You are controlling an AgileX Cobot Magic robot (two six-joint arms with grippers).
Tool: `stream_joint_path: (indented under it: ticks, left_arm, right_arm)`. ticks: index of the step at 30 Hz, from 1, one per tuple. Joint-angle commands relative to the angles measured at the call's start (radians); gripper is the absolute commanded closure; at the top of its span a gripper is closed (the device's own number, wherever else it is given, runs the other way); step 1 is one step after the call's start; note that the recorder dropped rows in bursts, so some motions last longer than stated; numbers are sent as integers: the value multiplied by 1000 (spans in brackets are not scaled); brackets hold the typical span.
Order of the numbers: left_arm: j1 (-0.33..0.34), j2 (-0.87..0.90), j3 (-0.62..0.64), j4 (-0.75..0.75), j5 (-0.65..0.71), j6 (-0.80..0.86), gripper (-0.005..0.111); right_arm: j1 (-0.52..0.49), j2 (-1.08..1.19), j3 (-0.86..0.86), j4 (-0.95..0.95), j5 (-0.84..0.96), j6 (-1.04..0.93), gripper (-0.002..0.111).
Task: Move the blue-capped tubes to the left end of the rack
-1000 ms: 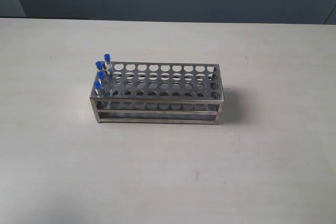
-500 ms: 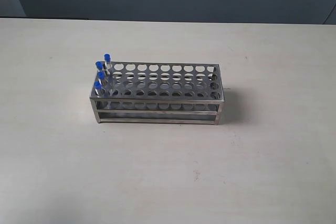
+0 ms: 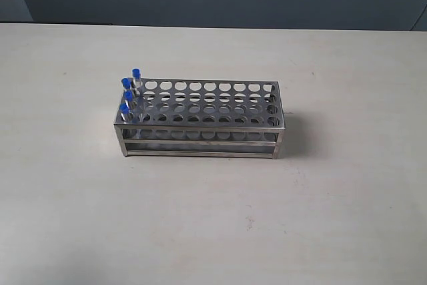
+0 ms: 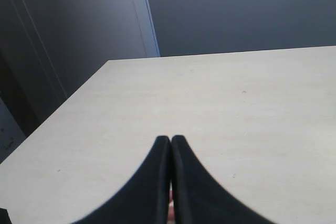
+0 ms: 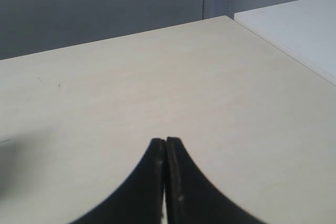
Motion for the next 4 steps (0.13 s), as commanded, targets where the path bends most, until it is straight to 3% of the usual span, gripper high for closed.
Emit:
stream_joint_path:
  ticks: [1,4]
  left_arm:
    - [-3,-5,-3,2,-2,-1,106]
    - [-3,-5,-3,2,-2,-1,106]
  right_arm:
    - [-6,-5,5,-1,-15,-4,108]
    - [-6,-5,5,-1,-15,-4,108]
